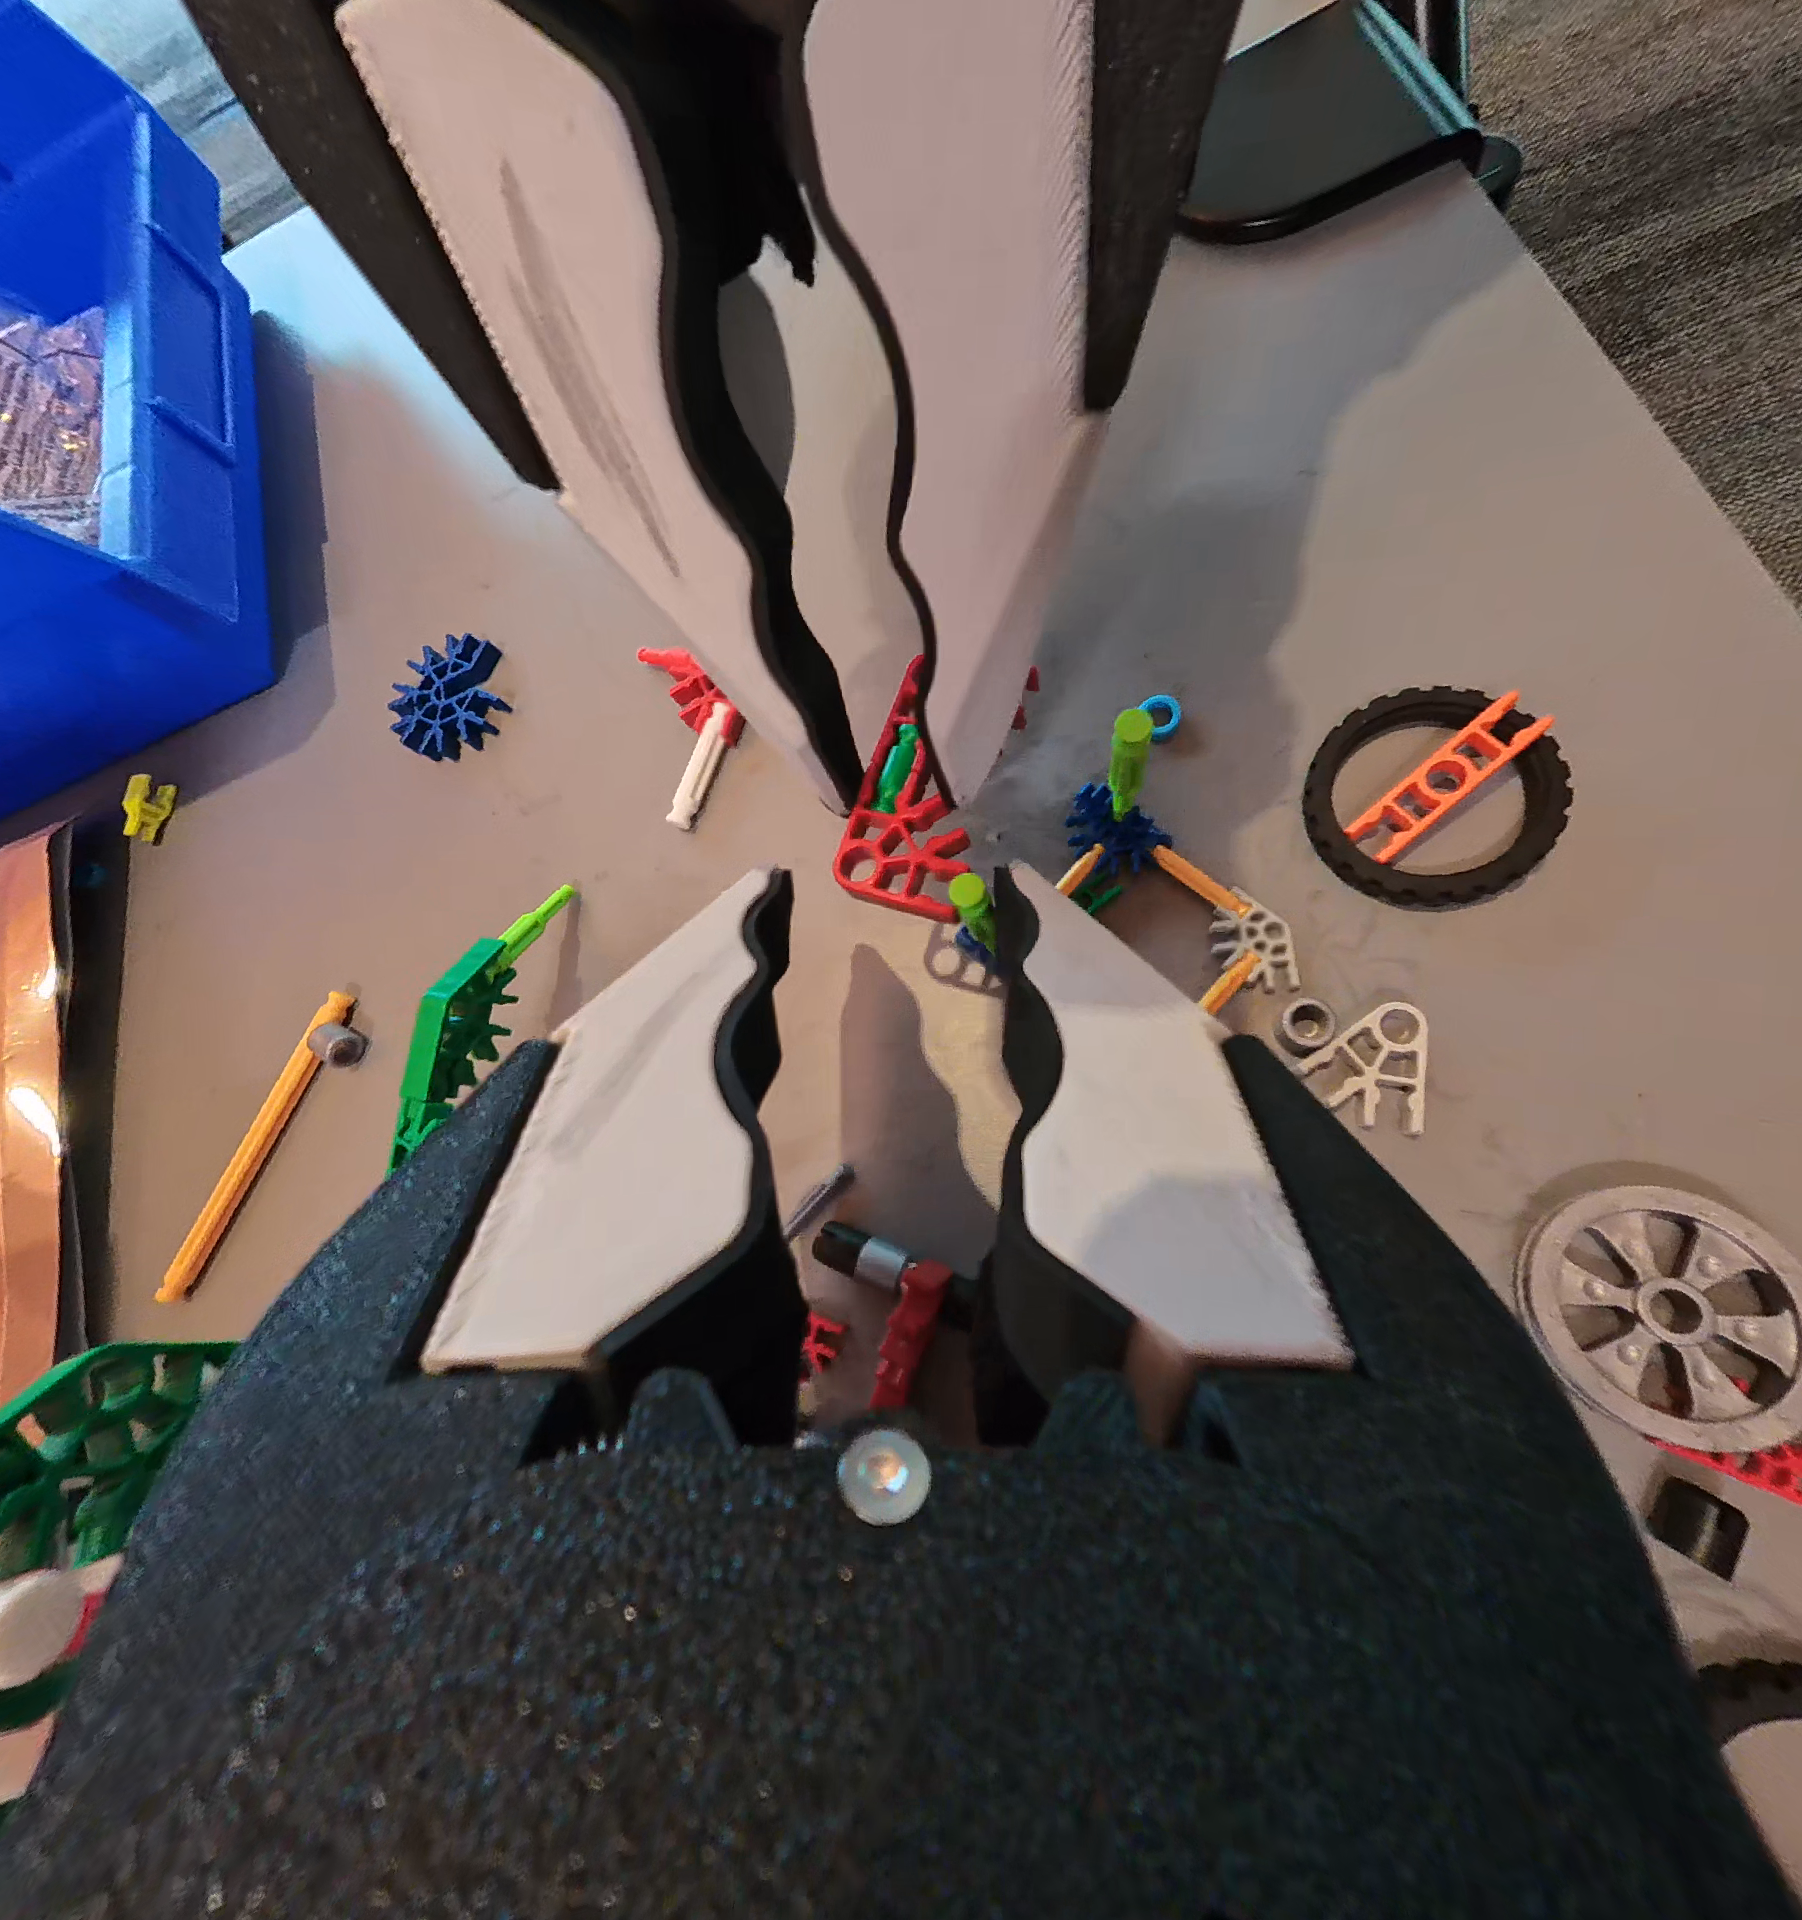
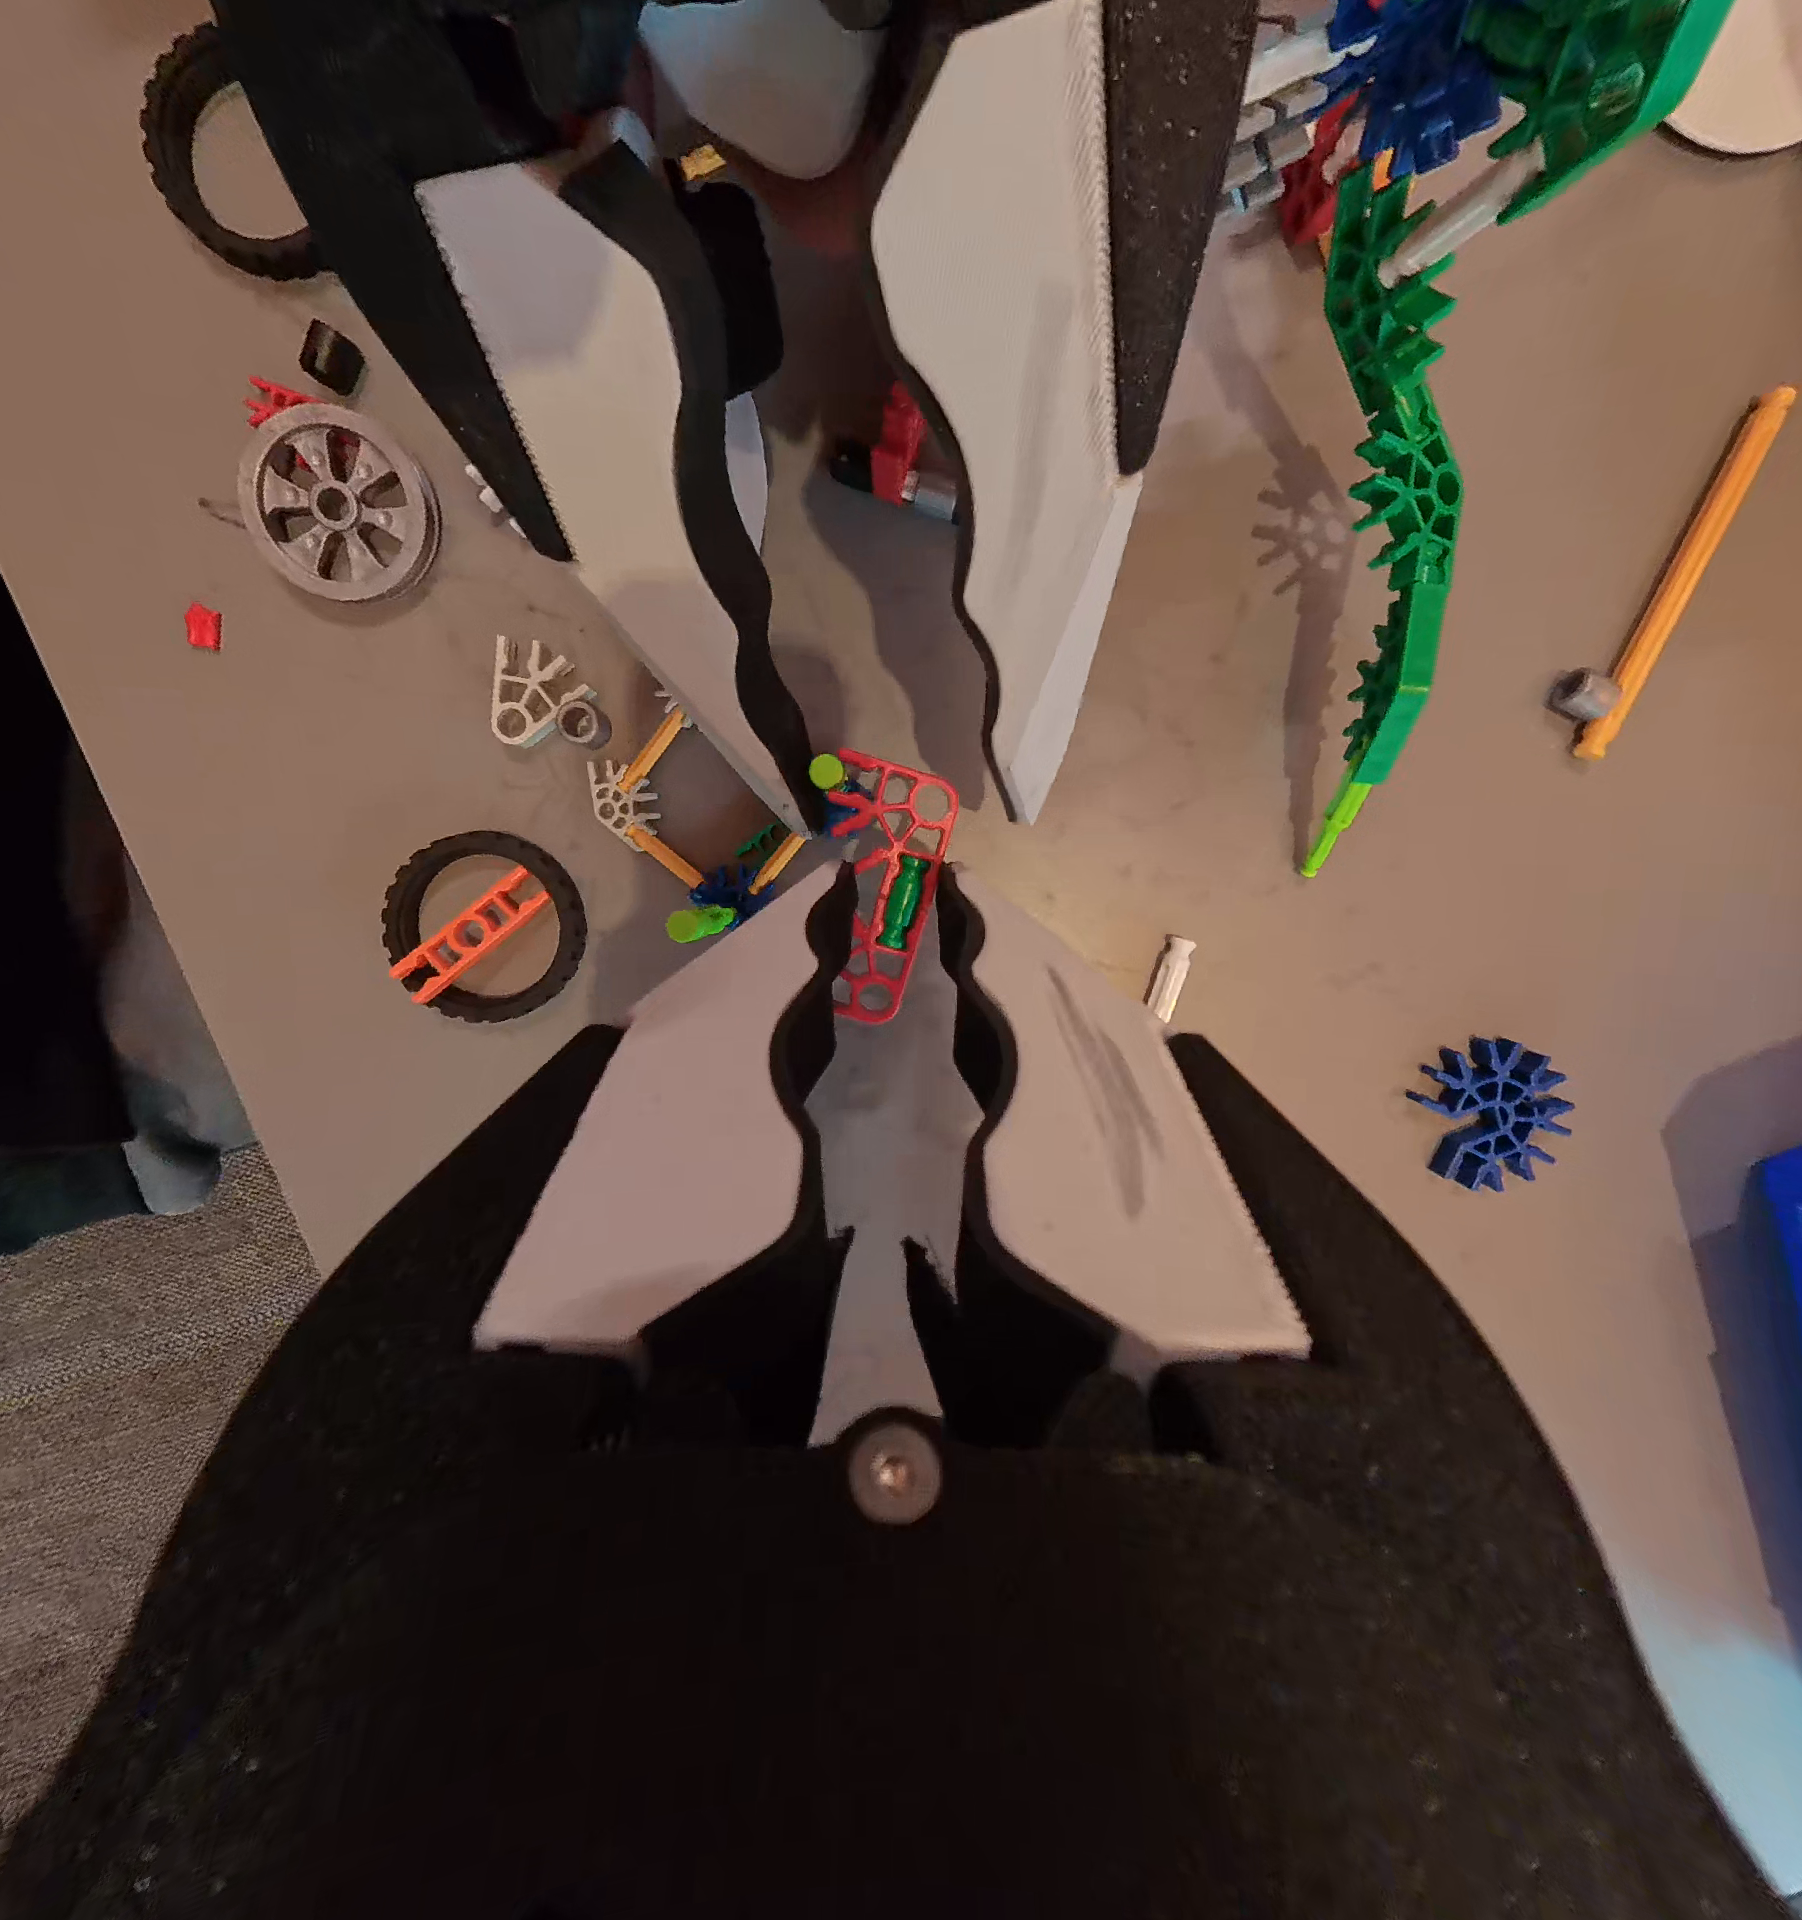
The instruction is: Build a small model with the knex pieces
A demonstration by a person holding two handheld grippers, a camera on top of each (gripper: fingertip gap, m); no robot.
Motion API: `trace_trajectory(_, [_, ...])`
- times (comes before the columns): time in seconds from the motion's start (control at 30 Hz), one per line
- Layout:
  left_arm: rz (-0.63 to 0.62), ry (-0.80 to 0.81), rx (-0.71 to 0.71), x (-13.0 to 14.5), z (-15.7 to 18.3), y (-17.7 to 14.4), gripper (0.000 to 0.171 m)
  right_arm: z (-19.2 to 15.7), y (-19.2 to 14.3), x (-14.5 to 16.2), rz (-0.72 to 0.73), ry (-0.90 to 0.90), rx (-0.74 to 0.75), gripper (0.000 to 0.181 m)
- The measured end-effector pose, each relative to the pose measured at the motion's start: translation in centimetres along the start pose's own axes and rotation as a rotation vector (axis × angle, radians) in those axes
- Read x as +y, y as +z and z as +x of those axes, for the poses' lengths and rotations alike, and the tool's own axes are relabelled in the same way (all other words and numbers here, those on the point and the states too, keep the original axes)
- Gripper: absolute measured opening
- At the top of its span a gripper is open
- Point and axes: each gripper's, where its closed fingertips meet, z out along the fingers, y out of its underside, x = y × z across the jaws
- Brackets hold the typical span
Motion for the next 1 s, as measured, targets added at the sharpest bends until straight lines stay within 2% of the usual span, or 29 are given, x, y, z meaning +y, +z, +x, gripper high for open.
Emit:
trace_trajectory(0.27, [0.021,0.002,0.047,-0.02,0.67,0.01,0.029,-0.18,0.02,-0.22,-0.022,-0.055,0.0,0.014])
trace_trajectory(0.67, [0.037,0.011,0.067,-0.02,1.01,-0.16,0.027,-0.57,0.15,-0.34,-0.041,-0.101,-0.009,0.014])
trace_trajectory(1.0, [0.037,0.03,0.048,0.0,0.81,-0.19,0.027,-0.4,0.01,-0.44,-0.118,-0.151,0.033,0.013])
